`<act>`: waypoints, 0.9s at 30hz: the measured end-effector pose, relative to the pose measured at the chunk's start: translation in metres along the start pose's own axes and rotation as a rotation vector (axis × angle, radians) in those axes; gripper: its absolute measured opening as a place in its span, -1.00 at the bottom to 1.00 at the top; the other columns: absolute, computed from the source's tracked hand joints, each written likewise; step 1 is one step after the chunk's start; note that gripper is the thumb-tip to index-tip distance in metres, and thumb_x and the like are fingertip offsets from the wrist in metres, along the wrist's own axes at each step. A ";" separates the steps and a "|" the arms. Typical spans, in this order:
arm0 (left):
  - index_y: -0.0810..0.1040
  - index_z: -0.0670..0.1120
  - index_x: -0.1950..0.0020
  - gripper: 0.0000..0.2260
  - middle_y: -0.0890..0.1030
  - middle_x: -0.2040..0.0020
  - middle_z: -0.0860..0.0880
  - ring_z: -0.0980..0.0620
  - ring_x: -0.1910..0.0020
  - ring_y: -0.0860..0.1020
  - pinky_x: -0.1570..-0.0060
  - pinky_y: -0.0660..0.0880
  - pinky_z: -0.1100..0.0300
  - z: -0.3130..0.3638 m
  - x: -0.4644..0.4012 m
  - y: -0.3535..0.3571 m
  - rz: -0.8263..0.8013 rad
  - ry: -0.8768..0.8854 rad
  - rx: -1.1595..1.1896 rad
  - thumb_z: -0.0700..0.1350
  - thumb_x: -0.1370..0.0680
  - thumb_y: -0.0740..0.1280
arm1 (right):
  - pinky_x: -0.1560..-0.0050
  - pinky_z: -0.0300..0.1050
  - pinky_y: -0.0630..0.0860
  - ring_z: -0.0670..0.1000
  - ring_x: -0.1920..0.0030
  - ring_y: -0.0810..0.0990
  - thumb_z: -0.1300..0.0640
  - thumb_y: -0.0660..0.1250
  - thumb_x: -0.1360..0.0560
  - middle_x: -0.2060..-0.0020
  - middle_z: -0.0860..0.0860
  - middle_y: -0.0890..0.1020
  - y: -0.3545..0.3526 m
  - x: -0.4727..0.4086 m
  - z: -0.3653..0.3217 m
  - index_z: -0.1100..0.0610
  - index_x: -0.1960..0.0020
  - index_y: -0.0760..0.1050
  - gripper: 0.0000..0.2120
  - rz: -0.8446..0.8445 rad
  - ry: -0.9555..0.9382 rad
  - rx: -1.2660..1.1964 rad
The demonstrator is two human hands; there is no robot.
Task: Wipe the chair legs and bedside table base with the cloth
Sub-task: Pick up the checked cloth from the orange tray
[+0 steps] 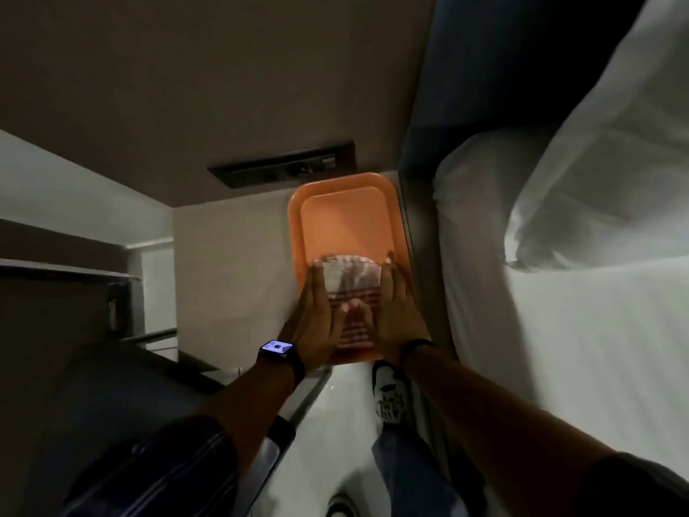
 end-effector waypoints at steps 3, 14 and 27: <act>-0.34 -0.02 -0.61 -0.26 -0.29 -0.65 -0.01 0.01 -0.63 -0.16 -0.52 -0.01 0.13 -0.027 -0.011 0.026 -0.047 -0.081 0.011 0.14 -0.65 0.10 | -0.64 0.26 0.29 0.28 -0.66 0.25 -0.21 0.24 -0.70 -0.70 0.22 0.13 0.012 -0.018 0.021 0.14 -0.75 -0.21 -0.11 0.063 0.136 -0.025; -0.42 0.00 -0.58 -0.23 -0.26 -0.66 -0.06 -0.14 -0.59 0.13 -0.43 0.38 -0.05 -0.030 0.009 0.041 -0.190 -0.024 -0.045 -0.08 -0.58 0.09 | -0.37 0.01 0.59 0.13 -0.29 0.69 -0.14 0.41 -0.54 -0.25 0.13 0.74 0.026 -0.014 0.006 0.17 -0.32 0.66 -0.51 0.113 0.203 -0.697; -0.19 -0.01 -0.64 -0.32 -0.07 -0.68 -0.05 0.06 -0.64 -0.09 -0.60 0.00 0.00 0.090 0.208 -0.049 -0.063 0.374 -0.323 0.18 -0.64 0.07 | -0.46 -0.04 0.61 0.02 -0.38 0.68 -0.19 0.12 -0.76 -0.37 0.01 0.69 -0.005 0.220 -0.065 0.06 -0.57 0.44 -0.50 0.332 -0.016 -1.126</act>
Point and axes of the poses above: each hand's wrist, its own x-axis away from the middle knuckle, its own y-axis out of the palm, z = x × y, the point moved 9 cm from there along -x, towards the middle knuckle
